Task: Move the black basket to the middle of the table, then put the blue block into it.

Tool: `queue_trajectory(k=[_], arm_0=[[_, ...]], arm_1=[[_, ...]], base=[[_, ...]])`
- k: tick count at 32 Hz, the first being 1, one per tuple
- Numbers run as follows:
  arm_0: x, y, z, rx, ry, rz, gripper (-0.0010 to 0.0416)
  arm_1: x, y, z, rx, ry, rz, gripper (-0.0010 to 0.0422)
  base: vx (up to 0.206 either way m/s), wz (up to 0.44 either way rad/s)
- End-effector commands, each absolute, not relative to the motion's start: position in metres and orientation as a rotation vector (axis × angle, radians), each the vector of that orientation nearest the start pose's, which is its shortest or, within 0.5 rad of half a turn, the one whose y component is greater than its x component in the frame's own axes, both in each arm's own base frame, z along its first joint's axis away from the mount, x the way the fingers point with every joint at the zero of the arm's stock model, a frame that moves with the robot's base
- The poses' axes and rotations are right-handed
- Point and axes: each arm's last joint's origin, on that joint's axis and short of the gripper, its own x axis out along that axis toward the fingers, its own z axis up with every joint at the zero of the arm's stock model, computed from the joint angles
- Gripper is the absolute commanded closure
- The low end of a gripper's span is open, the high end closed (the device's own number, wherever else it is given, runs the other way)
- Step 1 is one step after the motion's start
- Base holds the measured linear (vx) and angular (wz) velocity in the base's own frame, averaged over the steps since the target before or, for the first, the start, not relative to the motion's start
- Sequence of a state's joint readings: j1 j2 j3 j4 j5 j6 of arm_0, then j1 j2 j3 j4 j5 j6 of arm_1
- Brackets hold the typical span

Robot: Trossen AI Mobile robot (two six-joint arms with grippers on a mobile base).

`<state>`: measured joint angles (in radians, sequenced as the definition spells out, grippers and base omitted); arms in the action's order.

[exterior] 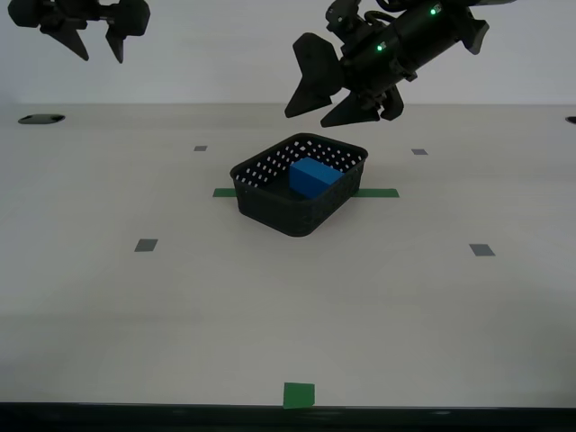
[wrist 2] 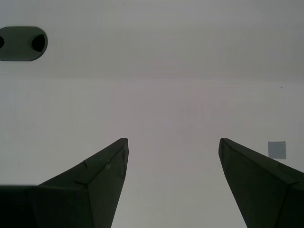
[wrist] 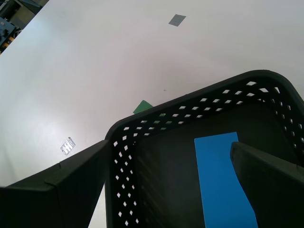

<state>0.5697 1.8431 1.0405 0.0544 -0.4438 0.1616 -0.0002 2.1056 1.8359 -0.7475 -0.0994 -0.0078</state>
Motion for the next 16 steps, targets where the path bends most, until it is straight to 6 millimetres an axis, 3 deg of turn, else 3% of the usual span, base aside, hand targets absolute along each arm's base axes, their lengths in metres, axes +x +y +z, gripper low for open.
queue_trajectory(k=[1,16], arm_0=[[0.3077,0.2120,0.1599,0.091,0.849,0.900,0.0055],[0.3077,0.2121,0.1599,0.091,0.849,0.900,0.0055]], arm_1=[[0.4577,0.0025,0.2414,0.043,1.013,0.091,0.0153],[0.4586,0.0026,0.2420,0.043,1.002,0.092,0.0153]], base=[[0.000,0.000],[0.000,0.000]])
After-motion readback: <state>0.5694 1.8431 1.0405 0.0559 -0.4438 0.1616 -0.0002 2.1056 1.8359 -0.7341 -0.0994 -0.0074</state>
